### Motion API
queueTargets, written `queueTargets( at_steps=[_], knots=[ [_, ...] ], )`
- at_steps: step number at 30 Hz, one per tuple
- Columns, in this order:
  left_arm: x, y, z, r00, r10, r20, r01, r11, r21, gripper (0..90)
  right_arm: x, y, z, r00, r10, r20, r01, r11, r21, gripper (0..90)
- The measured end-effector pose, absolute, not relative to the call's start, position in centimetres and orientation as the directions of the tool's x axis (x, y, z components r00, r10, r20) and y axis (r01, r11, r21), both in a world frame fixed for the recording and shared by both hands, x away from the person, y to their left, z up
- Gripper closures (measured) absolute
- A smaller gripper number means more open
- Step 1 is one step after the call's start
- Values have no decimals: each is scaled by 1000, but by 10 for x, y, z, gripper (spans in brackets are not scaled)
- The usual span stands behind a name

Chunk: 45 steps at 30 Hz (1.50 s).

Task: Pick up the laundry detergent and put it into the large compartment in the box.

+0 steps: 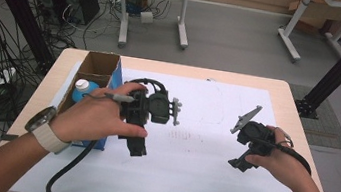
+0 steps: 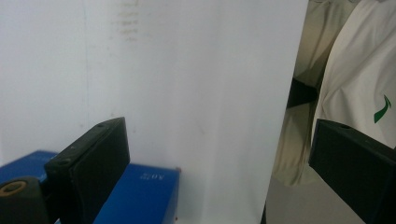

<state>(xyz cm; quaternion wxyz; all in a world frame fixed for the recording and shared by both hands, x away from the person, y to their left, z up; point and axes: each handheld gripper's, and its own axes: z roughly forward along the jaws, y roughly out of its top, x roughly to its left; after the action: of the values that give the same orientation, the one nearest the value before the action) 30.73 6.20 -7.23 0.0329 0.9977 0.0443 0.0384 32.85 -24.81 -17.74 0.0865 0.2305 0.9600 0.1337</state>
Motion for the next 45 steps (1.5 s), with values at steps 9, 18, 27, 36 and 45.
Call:
queueTargets(
  at_steps=[9, 18, 27, 36, 45],
  knots=[
    [301, 43, -91, 998, -6, 57, -10, -997, 74, 55, 326, -249, -179, -878, 466, -105, 418, 856, 305, 78],
    [301, 36, -107, 999, -35, 31, -37, -995, 88, 55, 325, -248, -179, -877, 469, -107, 421, 855, 303, 77],
    [302, 32, -122, 999, -32, 30, -34, -997, 65, 54, 328, -246, -179, -874, 474, -107, 428, 855, 293, 71],
    [303, 40, -126, 999, -28, 25, -30, -996, 85, 54, 329, -244, -180, -868, 484, -108, 439, 851, 287, 68],
    [303, 41, -128, 999, -34, 23, -36, -995, 89, 52, 325, -245, -179, -855, 505, -116, 455, 839, 298, 68]
  ],
)
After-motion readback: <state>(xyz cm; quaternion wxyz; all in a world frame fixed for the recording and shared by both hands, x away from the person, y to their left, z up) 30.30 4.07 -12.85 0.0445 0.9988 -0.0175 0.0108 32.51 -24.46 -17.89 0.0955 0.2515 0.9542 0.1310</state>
